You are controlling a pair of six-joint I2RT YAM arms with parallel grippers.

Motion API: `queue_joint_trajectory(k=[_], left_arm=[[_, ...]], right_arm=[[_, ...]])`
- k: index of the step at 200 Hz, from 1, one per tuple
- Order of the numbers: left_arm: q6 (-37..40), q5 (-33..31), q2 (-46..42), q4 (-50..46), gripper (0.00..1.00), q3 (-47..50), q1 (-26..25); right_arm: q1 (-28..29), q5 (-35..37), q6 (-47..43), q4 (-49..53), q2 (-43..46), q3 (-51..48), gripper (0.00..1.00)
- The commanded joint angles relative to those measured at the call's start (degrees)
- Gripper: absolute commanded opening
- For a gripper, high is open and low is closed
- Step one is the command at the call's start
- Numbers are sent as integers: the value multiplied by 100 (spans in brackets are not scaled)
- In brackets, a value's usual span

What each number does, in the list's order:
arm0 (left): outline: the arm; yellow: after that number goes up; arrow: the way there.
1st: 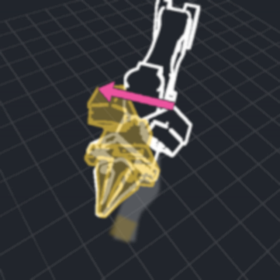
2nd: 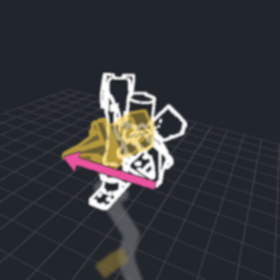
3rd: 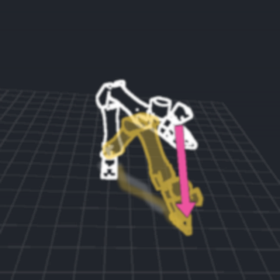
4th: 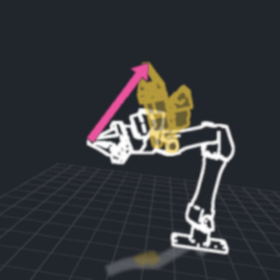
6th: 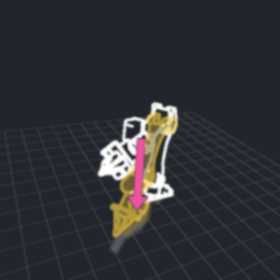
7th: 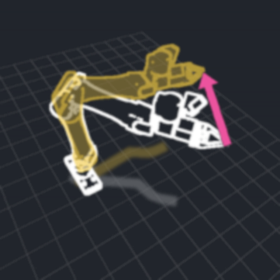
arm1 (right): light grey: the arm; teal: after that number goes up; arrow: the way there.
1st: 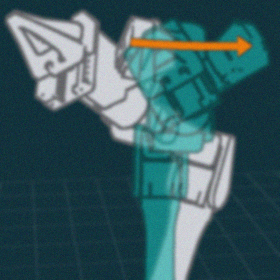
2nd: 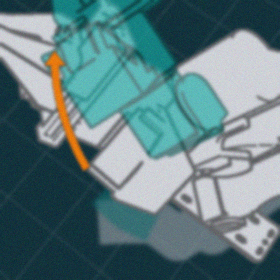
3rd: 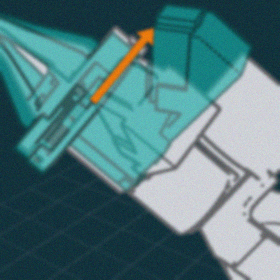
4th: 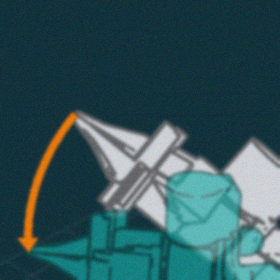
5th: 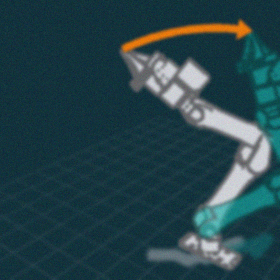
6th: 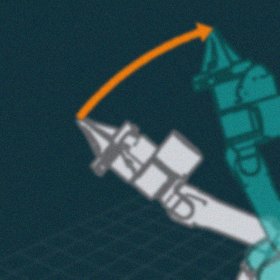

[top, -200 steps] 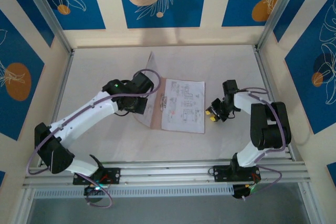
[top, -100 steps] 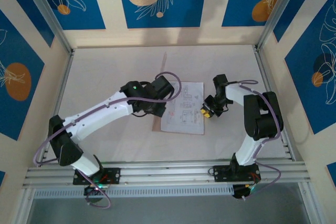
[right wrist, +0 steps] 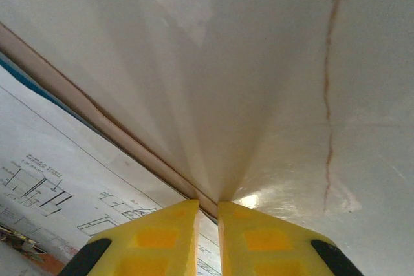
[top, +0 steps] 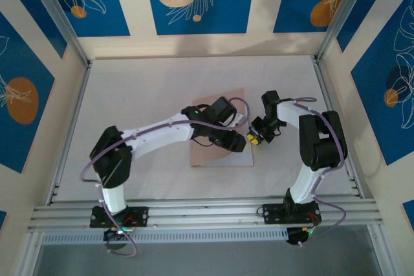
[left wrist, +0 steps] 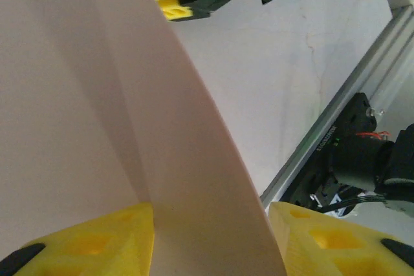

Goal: Put the files into the folder

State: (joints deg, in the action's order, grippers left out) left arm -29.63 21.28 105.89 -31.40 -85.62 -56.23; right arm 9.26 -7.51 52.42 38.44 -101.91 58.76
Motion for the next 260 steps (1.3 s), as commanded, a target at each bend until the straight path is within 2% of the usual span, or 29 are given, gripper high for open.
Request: queue_joint_trajectory(k=[1, 42, 63, 91, 109, 117, 123, 125, 137, 149, 152, 170, 201, 208, 233, 260], left_arm=[[-96, 866, 277, 751, 48, 62, -12], [-417, 1235, 849, 1480, 50, 229, 95], [-586, 1463, 993, 1884, 57, 344, 103], [-605, 1346, 862, 1952, 58, 327, 125], [-659, 1233, 685, 1984, 58, 303, 176], [-706, 1169, 588, 2012, 59, 310, 212], [-739, 1090, 490, 2031, 59, 330, 249], [-751, 1059, 458, 2036, 59, 341, 263], [-875, 859, 204, 2140, 64, 484, 369], [-1106, 732, -96, 2410, 98, 743, 547], [-1179, 704, -169, 2481, 100, 835, 604], [-1572, 553, -686, 2850, 100, 1347, 978], [-1889, 175, -1690, 2996, 100, 2157, 1708], [-1839, 107, -1921, 2941, 100, 2287, 1854], [-1477, -596, -2843, 2310, 100, 2749, 2296], [-978, -1885, -3726, 1104, 100, 2932, 2572]], right_arm=[[63, -89, -127, -49, -166, 39, 17], [1, 112, -247, 228, 79, 164, 20], [-46, 310, -398, 539, 182, 367, 27], [-171, 1049, -544, 1133, 574, 660, 42], [-361, 1424, -621, 1370, 984, 777, 55], [-474, 1498, -665, 1418, 1141, 832, 75], [-562, 1456, -739, 1382, 1279, 862, 98], [-598, 1430, -768, 1359, 1307, 864, 100], [-738, 1327, -964, 1205, 1615, 896, 99], [-843, 1205, -1208, 967, 1944, 902, 99], [-853, 1223, -1266, 936, 2034, 914, 99], [-846, 1175, -1804, 493, 2575, 907, 99], [-816, 2096, -1784, 703, 2851, 1160, 99], [-853, 2123, -1847, 552, 2929, 1054, 99], [-925, 1971, -2578, -1268, 3559, -118, 99], [-810, 2553, -3345, -3863, 4204, -1897, 99]])
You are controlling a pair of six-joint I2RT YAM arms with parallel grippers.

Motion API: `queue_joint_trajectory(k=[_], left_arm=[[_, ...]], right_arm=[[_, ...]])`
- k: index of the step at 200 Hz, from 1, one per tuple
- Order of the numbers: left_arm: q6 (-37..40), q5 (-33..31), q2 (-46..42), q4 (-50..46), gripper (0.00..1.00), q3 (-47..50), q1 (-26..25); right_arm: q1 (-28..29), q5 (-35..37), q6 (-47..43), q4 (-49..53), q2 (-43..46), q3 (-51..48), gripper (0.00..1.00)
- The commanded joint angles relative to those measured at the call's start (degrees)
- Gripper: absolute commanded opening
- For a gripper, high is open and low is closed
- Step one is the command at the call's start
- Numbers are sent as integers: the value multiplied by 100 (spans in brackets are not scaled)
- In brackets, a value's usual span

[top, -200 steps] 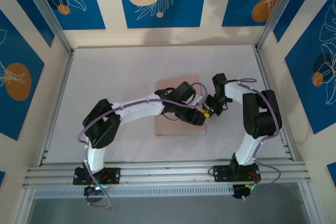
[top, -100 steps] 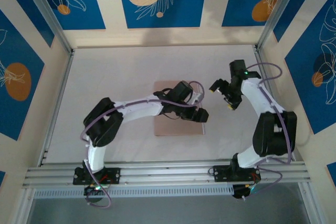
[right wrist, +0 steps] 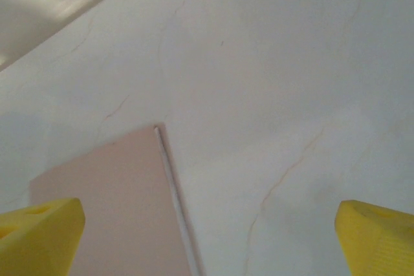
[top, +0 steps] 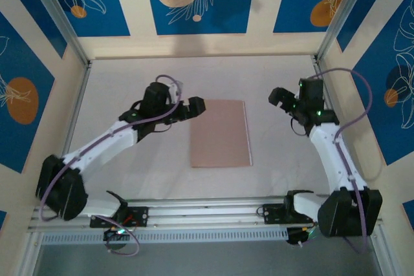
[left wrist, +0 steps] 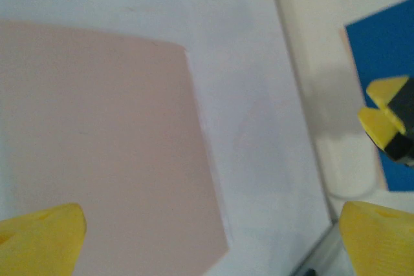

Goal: Put the files into the folder

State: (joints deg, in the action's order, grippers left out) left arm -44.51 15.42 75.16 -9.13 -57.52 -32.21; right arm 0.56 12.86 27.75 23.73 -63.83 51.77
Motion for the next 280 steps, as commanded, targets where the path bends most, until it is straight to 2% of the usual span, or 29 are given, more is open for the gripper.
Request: queue_joint_trajectory(k=[1, 14, 32, 59, 92, 135, 160, 175, 185, 195, 229, 254, 273, 280], left_arm=[[530, -1359, -678, -1173, 100, 120, 171], [703, -2119, -942, -1740, 100, 117, 189], [673, -3376, -1177, -2400, 100, 226, 190], [833, -4838, -1569, -2766, 100, 597, 189], [1705, -5486, -2000, -2649, 100, 1034, 191], [2082, -6013, -2441, -2270, 100, 1751, 200], [2596, -6519, -2790, -1683, 100, 2145, 209], [3213, -6657, -2992, -990, 100, 2454, 232], [3563, -6726, -3062, -588, 100, 2653, 291], [3808, -6754, -3067, -231, 100, 2806, 364], [4177, -6564, -2852, 1150, 100, 3453, 933], [4556, -5951, -2214, 2126, 100, 3694, 1478], [4676, -4886, -1792, 2909, 100, 3848, 1867], [4612, -4669, -1652, 3227, 100, 3915, 1941]], right_arm=[[59, 511, -890, -2461, 402, -1223, 99], [41, 418, -1111, -3152, 359, -1773, 99], [17, 283, -1230, -3500, 42, -2143, 99], [17, 120, -1343, -4379, -539, -2642, 99], [56, -125, -1509, -5135, -1103, -2674, 99], [35, -467, -2101, -5738, -1663, -2449, 99], [-168, -725, -2002, -6921, -2061, -2905, 99], [-238, -756, -1875, -7559, -2381, -3031, 99], [-181, -653, -1939, -7109, -2268, -2912, 99], [-170, -636, -1940, -7349, -2342, -2961, 99], [-52, -459, -2069, -7182, -2338, -2889, 99], [-12, -412, -2099, -7079, -2326, -2853, 99], [-12, -403, -2100, -7099, -2331, -2854, 99], [-14, -404, -2106, -7110, -2329, -2851, 99]])
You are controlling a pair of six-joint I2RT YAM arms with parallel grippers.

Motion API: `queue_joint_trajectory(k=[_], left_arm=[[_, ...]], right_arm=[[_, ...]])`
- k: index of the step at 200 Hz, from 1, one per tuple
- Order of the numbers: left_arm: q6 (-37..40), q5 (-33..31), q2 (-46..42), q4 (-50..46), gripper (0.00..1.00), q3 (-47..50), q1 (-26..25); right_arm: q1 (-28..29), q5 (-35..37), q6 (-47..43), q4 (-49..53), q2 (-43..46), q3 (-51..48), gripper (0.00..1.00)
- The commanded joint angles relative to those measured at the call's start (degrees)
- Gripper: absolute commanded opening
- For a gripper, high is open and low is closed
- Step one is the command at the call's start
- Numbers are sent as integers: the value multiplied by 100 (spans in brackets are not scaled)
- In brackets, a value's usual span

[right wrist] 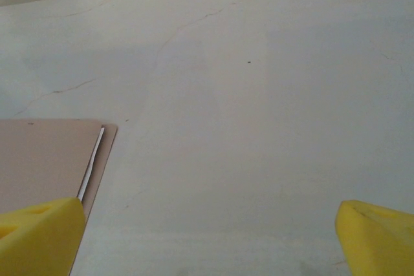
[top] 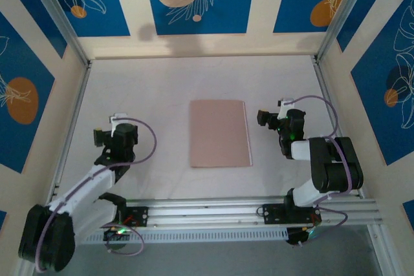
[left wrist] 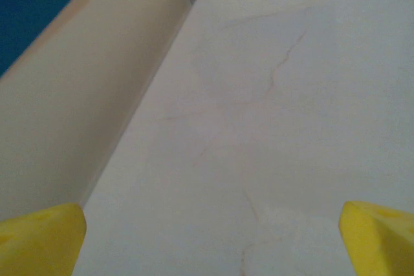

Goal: Put the files into the folder

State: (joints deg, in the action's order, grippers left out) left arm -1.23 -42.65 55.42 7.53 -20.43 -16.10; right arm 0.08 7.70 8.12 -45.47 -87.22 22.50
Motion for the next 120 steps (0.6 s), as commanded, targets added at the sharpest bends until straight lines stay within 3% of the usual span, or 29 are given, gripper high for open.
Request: queue_joint_trajectory(k=[1, 49, 120], left_arm=[[270, 1150, 343, 1600, 100, 210, 337], [267, 1694, 1688, 2693, 100, 79, 460], [97, 2284, 2542, 3207, 100, -388, 865]], right_arm=[[35, 110, -144, -181, 11, 77, 99], [43, 116, -138, -177, 4, 79, 99], [46, 110, -142, -175, 3, 71, 99]])
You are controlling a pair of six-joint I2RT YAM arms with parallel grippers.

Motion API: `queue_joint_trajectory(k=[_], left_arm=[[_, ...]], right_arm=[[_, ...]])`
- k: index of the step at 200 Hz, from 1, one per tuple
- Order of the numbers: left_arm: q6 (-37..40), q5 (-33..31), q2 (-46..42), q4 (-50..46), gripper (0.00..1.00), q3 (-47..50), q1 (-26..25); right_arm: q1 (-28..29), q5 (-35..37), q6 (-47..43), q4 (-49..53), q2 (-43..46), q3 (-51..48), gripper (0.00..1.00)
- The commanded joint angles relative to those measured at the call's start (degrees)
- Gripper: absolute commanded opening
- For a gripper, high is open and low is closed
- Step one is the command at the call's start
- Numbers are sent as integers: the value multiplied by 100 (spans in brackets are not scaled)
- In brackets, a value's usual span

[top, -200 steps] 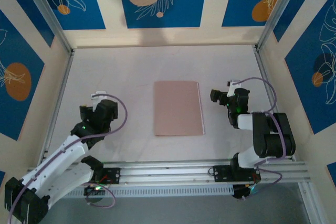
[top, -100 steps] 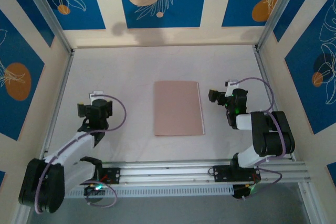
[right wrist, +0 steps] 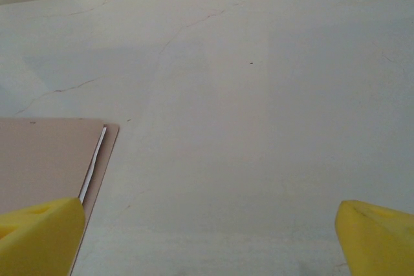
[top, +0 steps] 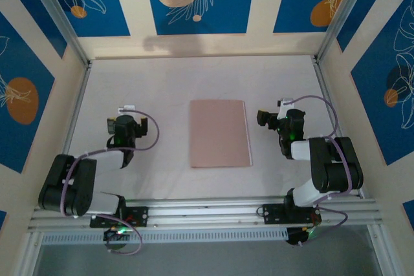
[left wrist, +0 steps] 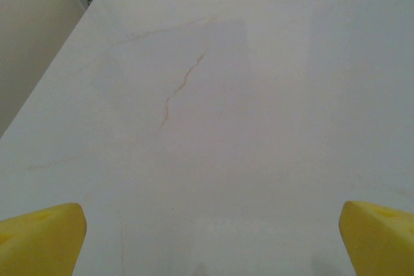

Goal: Put the files into the folder

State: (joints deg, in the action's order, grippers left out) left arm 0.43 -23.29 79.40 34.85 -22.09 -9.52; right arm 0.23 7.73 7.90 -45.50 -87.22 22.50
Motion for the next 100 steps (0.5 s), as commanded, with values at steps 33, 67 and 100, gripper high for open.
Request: queue_joint_trajectory(k=[33, 67, 100], left_arm=[[-72, 881, 544, 2059, 100, 418, 430], [-93, 1053, 1160, 4196, 100, 1224, 512], [-206, 959, 1011, 3096, 100, 718, 560]], right_arm=[[24, 115, -122, -185, 3, 78, 99], [31, 115, -122, -187, 4, 64, 99], [34, 116, -122, -188, 3, 78, 99]])
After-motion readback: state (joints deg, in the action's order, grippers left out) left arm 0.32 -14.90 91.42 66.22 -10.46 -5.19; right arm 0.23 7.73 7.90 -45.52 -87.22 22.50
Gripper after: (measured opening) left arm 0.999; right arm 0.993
